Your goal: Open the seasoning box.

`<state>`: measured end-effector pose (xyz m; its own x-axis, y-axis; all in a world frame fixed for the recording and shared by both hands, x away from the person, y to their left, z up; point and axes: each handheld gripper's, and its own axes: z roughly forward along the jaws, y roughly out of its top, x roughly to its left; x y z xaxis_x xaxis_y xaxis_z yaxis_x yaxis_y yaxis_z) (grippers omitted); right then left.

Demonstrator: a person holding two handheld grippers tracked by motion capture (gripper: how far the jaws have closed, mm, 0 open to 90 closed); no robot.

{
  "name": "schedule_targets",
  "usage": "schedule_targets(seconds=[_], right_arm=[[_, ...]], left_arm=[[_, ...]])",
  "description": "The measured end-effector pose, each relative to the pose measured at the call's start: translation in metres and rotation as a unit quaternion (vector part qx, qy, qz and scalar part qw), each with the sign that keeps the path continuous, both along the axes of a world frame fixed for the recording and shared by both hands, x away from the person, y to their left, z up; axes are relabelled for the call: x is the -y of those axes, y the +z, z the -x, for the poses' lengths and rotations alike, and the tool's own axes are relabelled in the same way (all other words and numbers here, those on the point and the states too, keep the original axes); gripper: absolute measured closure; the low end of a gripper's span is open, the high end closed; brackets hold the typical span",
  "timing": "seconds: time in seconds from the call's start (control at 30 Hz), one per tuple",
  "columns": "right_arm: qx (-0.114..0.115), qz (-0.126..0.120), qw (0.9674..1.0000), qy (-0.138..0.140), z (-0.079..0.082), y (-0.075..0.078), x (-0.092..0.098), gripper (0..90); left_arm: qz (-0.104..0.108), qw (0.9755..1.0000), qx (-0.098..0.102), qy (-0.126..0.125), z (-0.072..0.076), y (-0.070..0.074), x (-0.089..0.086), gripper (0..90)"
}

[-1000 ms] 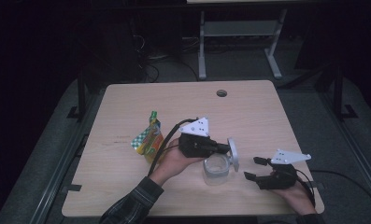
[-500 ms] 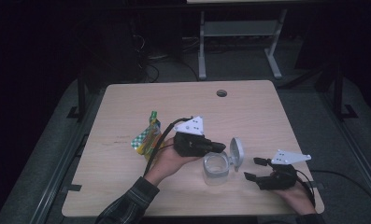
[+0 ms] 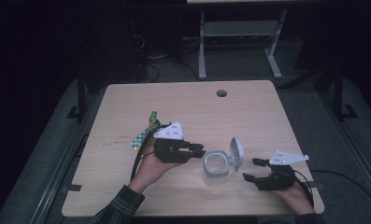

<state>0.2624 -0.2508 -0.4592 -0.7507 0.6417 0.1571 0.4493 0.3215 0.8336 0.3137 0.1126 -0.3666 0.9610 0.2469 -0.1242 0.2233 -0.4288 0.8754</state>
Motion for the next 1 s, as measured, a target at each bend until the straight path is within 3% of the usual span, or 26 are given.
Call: schedule_targets(seconds=[0.37,1.0], right_arm=[[-0.002,0.001,1.0000,0.003,0.000,-0.002,-0.001,25.0],[-0.002,-0.002,1.0000,0.001,-0.001,-0.002,0.000,25.0]], left_arm=[[-0.029,0.9989,-0.003,0.038,0.018,-0.014,-0.021,63.1],[-0.068,0.9953,-0.019,0.067,0.050,-0.048,-0.058,52.4]])
